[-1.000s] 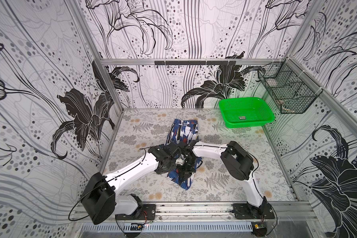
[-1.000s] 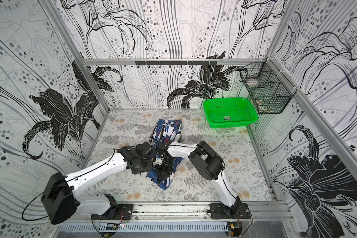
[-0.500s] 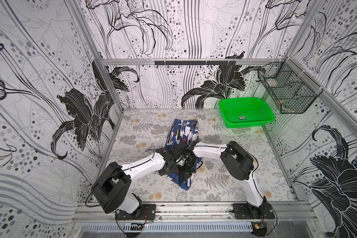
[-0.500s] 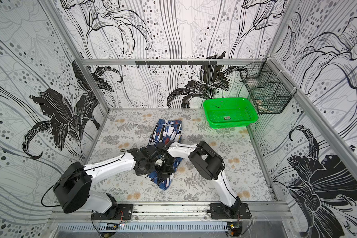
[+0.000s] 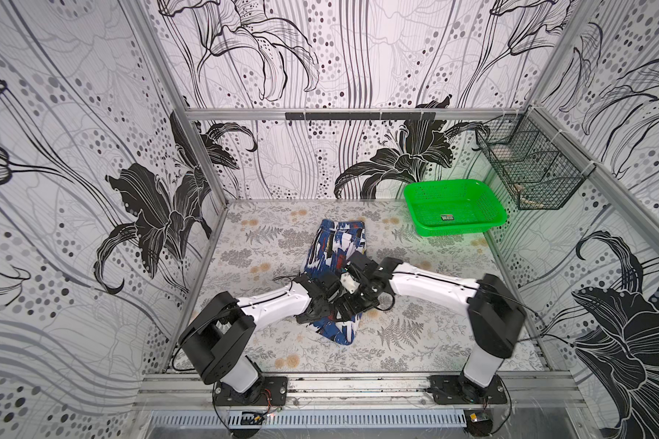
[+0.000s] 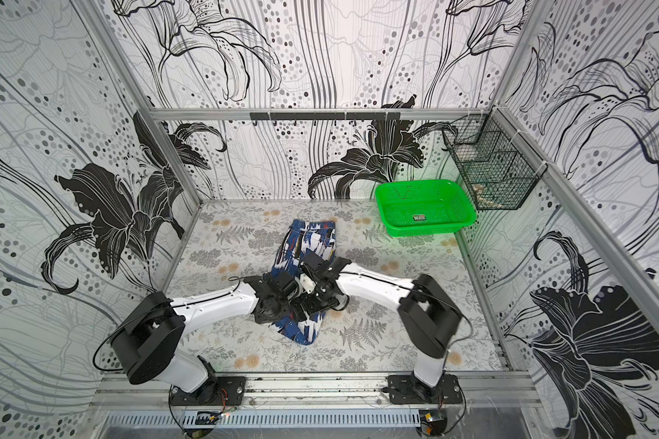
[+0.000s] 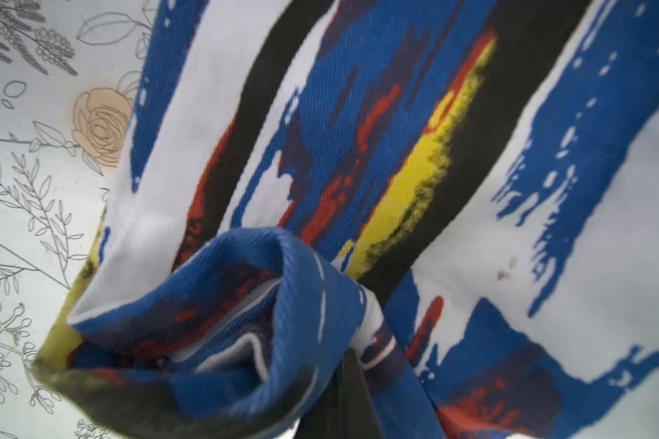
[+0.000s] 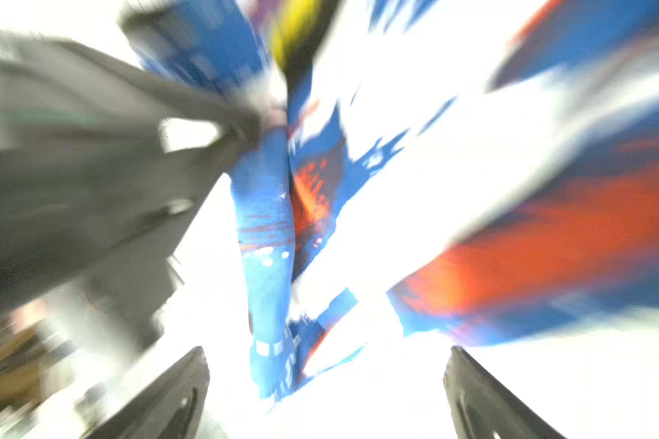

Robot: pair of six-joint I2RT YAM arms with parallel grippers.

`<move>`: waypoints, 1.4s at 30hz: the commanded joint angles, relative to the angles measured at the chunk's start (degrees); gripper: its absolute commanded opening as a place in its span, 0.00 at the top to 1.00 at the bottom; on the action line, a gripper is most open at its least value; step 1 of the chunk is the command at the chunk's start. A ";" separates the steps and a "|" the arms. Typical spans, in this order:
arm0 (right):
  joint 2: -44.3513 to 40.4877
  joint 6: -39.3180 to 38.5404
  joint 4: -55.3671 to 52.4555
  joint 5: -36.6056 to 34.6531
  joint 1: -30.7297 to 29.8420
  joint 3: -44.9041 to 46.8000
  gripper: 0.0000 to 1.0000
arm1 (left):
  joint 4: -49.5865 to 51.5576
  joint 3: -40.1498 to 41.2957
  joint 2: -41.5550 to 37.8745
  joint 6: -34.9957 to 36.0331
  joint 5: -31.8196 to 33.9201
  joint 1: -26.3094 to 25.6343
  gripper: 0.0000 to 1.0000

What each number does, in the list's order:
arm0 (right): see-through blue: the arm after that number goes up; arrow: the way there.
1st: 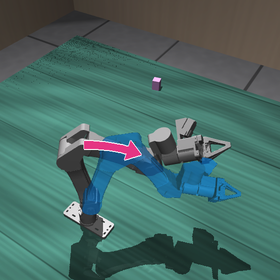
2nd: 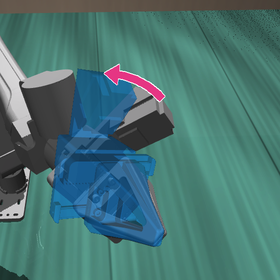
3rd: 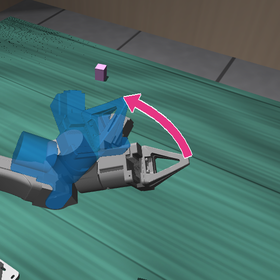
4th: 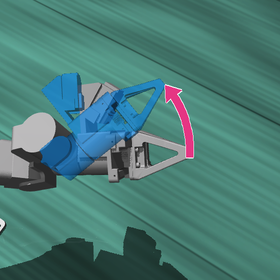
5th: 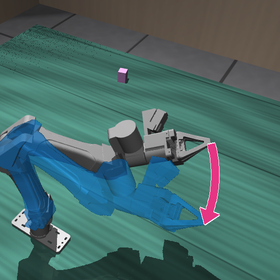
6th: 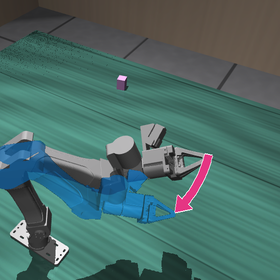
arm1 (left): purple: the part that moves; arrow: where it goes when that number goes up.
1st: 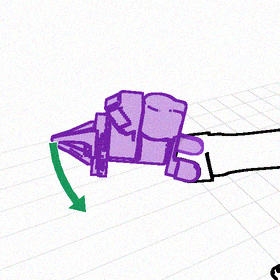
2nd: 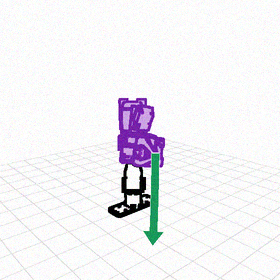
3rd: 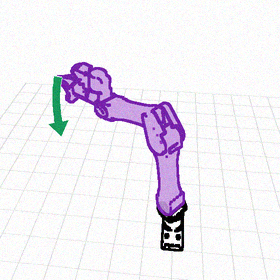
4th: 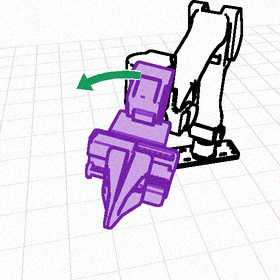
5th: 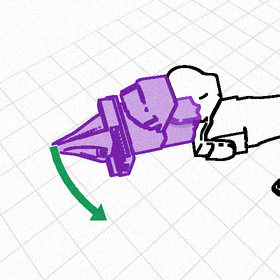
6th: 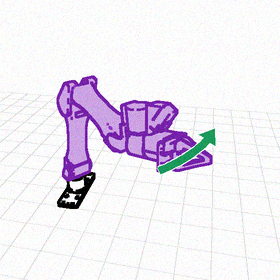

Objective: Roll up the long pants
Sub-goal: Roll the long pant at the center of the board.

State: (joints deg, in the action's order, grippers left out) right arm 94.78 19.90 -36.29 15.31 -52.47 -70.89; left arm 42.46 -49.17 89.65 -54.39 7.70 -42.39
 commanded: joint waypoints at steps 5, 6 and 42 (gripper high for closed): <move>-10.82 -12.29 1.27 -41.44 -23.64 5.01 0.00 | -3.23 -0.62 4.12 1.45 0.11 0.12 1.00; -9.59 -12.96 0.19 -44.46 -27.03 4.61 0.00 | -2.92 -1.15 4.23 1.73 0.30 0.17 1.00; 29.11 17.87 -26.68 -68.66 -48.47 -16.90 0.04 | 1.53 -7.96 3.40 6.57 -2.74 4.70 1.00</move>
State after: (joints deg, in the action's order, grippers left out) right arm 122.98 40.99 -66.50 -54.37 -100.90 -85.69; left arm 43.44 -56.23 93.34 -48.53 5.30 -38.06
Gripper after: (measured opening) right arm 0.965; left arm 0.046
